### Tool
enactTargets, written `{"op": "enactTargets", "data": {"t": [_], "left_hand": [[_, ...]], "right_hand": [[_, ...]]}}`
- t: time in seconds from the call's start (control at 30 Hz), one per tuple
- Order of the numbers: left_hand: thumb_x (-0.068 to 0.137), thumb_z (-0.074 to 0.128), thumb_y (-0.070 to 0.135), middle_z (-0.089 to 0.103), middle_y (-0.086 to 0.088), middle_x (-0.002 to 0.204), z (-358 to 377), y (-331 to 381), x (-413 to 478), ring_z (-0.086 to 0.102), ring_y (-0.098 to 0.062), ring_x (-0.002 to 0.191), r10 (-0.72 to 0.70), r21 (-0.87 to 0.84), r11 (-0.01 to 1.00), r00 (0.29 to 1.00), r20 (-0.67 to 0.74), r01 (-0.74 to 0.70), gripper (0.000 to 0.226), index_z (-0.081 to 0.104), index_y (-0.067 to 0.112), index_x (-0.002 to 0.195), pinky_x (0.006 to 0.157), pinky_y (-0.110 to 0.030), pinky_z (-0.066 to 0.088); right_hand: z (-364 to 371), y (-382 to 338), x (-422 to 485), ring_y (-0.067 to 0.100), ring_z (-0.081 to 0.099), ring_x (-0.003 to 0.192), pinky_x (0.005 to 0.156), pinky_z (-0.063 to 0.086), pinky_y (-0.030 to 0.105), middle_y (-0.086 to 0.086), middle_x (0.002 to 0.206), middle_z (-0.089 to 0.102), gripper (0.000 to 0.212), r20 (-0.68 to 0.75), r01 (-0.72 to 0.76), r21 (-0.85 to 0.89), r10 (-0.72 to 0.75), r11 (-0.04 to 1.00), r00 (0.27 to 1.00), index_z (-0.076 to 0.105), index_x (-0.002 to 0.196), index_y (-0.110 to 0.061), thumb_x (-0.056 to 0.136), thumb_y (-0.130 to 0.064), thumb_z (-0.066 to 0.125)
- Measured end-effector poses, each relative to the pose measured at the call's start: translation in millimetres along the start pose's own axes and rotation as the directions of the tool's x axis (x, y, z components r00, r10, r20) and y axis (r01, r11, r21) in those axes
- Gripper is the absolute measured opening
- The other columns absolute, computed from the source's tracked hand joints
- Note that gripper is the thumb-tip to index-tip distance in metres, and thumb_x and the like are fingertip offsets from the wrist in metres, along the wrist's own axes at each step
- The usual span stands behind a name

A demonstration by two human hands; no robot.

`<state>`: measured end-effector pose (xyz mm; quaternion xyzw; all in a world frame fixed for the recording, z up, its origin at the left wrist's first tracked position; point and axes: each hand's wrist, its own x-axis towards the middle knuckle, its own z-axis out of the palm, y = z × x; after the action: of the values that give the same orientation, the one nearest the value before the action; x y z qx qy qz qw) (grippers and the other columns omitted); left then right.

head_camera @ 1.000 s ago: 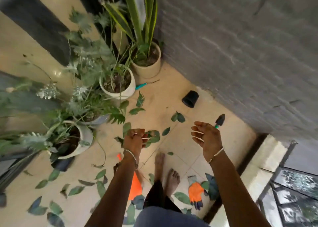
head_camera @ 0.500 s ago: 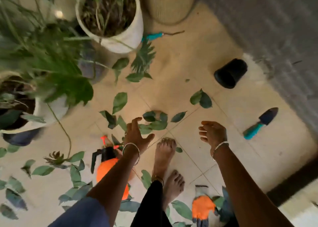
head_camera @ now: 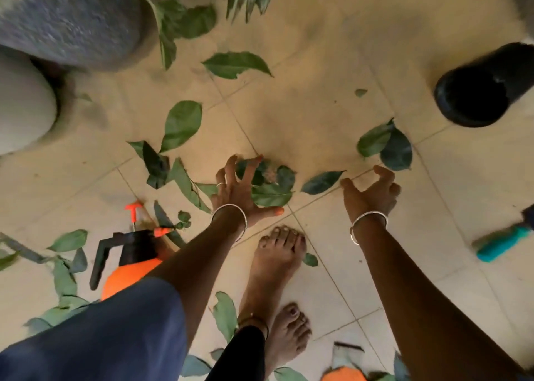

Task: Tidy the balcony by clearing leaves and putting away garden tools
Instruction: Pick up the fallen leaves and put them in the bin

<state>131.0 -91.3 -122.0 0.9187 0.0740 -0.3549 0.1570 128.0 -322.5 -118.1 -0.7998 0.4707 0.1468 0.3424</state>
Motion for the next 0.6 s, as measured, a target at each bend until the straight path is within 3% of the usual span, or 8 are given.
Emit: {"op": "enactTargets", "data": {"t": [0.1, 0.2, 0.4, 0.6], "left_hand": [[0.045, 0.07, 0.084, 0.011, -0.002, 0.151, 21, 18, 8, 0.019, -0.036, 0.136, -0.009, 0.021, 1.0, 0.999, -0.049, 0.01, 0.117, 0.015, 0.052, 0.143, 0.095, -0.058, 0.04], [0.049, 0.066, 0.085, 0.018, -0.006, 0.148, 37, 35, 11, 0.022, -0.036, 0.134, 0.012, 0.083, 0.997, 0.996, -0.089, -0.005, 0.111, 0.017, 0.05, 0.143, 0.098, -0.057, 0.037], [0.058, 0.063, 0.083, 0.024, -0.008, 0.141, 55, 54, 17, 0.029, -0.035, 0.13, 0.06, 0.174, 0.984, 0.99, -0.131, -0.036, 0.1, 0.022, 0.045, 0.141, 0.094, -0.057, 0.041], [0.078, 0.059, 0.067, 0.033, -0.007, 0.131, 63, 73, 24, 0.035, -0.031, 0.119, 0.176, 0.204, 0.969, 0.971, -0.161, -0.142, 0.066, 0.033, 0.04, 0.133, 0.087, -0.05, 0.045]], "right_hand": [[-8, 4, 27, 0.039, 0.045, 0.119, 0.098, 0.041, 0.045, 0.017, 0.136, 0.041, 0.074, -0.125, 0.061, -0.011, -0.062, 0.998, 0.99, 0.04, 0.137, -0.012, 0.075, -0.025, 0.078], [-23, 5, 51, 0.036, 0.044, 0.119, 0.09, 0.039, 0.037, 0.016, 0.137, 0.04, 0.075, -0.156, 0.098, -0.014, -0.099, 0.995, 0.983, 0.04, 0.137, -0.014, 0.075, -0.026, 0.079], [-40, -3, 82, 0.035, 0.036, 0.12, 0.084, 0.036, 0.037, 0.014, 0.14, 0.029, 0.096, -0.064, 0.096, -0.109, -0.103, 0.989, 0.993, 0.031, 0.138, -0.027, 0.063, -0.053, 0.084], [-22, -22, 99, 0.036, 0.029, 0.12, 0.09, 0.038, 0.042, 0.015, 0.136, 0.024, 0.111, 0.069, 0.064, -0.236, -0.049, 0.97, 0.996, 0.027, 0.137, -0.032, 0.048, -0.069, 0.083]]}}
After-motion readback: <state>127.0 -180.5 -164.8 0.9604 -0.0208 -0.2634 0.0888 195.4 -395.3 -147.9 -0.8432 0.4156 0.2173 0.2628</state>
